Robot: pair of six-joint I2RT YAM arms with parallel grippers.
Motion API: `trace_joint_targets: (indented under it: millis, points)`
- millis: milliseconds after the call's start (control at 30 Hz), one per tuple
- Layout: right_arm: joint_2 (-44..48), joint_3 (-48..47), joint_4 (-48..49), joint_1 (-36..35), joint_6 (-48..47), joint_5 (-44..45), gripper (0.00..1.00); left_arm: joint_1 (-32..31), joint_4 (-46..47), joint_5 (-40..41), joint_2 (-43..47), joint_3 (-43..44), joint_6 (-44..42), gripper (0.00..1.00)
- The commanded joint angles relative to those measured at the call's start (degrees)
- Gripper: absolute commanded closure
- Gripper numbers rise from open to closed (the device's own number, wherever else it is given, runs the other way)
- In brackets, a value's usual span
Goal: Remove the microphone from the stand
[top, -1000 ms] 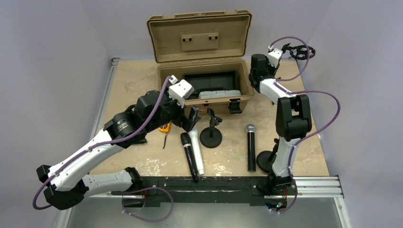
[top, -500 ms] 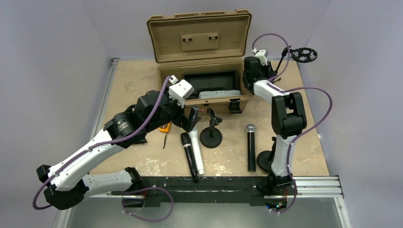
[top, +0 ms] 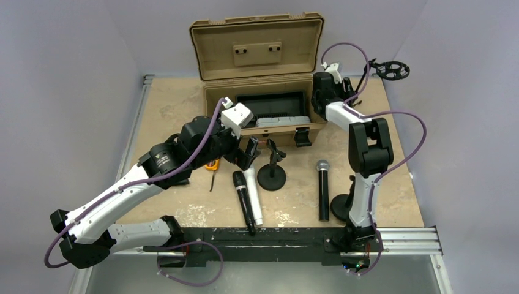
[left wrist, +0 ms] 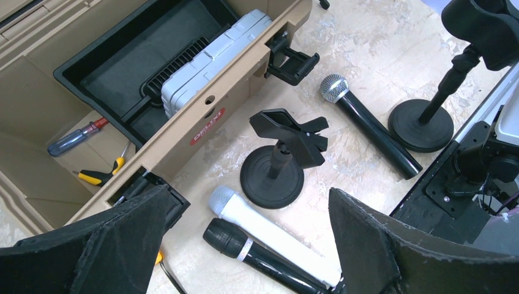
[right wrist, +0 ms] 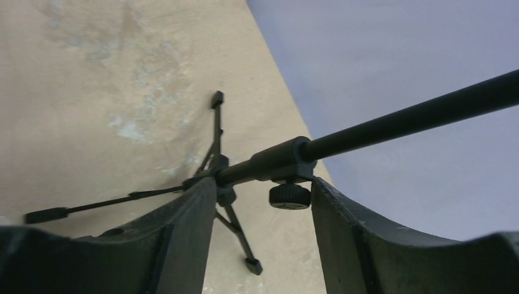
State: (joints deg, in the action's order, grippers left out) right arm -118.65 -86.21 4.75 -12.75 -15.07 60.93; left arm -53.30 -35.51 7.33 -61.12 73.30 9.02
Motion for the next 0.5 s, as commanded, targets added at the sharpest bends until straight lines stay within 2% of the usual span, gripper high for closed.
trace_joint_targets:
  millis: [0,200,267,433,467]
  points:
    - [6.9,1.1,0.6,-0.4,7.8,-7.7,0.41,0.0,0.9,-0.4,0.2,2.3,0.7,0.02]
    - [15.1,3.2,2.0,-0.1,16.7,-16.5,0.39,0.0,0.7,-0.4,0.3,2.5,0.6,0.02]
    - [17.9,3.5,2.7,-0.1,18.0,-16.9,0.4,0.0,0.7,-0.3,0.2,2.5,0.7,0.02]
    - [23.6,0.3,3.5,0.3,17.3,-16.6,0.51,0.0,0.7,-0.6,0.5,2.6,0.7,0.02]
    - [24.7,-0.5,3.8,0.4,16.8,-17.2,0.57,0.0,0.7,-0.6,0.6,2.6,0.7,0.02]
